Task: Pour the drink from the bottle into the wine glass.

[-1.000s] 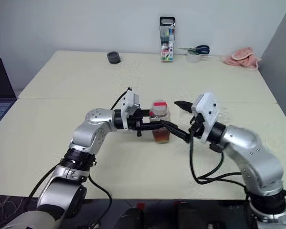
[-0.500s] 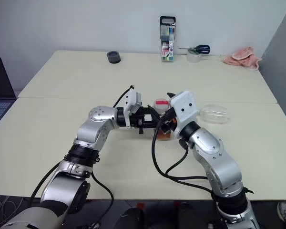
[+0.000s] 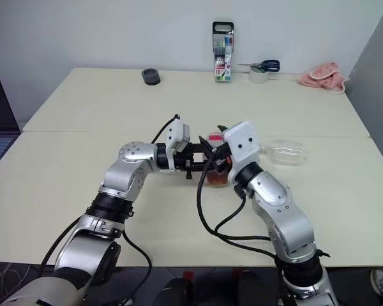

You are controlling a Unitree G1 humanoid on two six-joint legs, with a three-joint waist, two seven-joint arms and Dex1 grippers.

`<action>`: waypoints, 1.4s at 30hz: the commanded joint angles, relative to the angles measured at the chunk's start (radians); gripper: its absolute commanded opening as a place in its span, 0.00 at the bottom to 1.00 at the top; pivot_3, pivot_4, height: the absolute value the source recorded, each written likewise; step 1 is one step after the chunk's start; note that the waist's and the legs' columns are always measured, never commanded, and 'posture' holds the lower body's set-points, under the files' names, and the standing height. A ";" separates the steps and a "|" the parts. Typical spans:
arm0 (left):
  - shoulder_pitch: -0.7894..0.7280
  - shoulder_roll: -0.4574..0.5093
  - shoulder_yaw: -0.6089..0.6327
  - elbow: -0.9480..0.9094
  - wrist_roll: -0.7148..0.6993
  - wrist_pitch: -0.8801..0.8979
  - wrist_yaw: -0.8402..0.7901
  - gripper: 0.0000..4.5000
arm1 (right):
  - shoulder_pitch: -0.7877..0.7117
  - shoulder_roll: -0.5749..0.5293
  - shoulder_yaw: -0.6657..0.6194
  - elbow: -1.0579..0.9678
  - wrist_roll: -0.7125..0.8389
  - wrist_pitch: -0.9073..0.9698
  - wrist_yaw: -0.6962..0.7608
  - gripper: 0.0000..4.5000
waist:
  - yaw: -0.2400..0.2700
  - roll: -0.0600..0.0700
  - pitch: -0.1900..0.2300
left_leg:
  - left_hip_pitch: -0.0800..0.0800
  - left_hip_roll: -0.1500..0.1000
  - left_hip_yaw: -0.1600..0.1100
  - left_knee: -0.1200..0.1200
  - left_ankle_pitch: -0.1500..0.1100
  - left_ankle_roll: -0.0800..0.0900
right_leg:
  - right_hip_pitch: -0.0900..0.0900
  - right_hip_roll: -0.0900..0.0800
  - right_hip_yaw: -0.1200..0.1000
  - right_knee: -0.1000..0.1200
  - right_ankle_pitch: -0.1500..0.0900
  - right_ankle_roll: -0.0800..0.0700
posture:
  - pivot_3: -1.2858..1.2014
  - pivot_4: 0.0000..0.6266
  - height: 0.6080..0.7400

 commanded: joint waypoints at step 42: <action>-0.036 0.002 0.040 0.034 0.035 -0.046 0.088 0.38 | 0.026 -0.028 0.021 -0.084 -0.046 -0.003 0.025 0.81 | -0.012 0.000 0.000 | -0.002 -0.001 0.002 0.004 0.000 0.000 | -0.007 0.000 0.003 0.010 0.000 0.000 | 0.52 0.24 1.00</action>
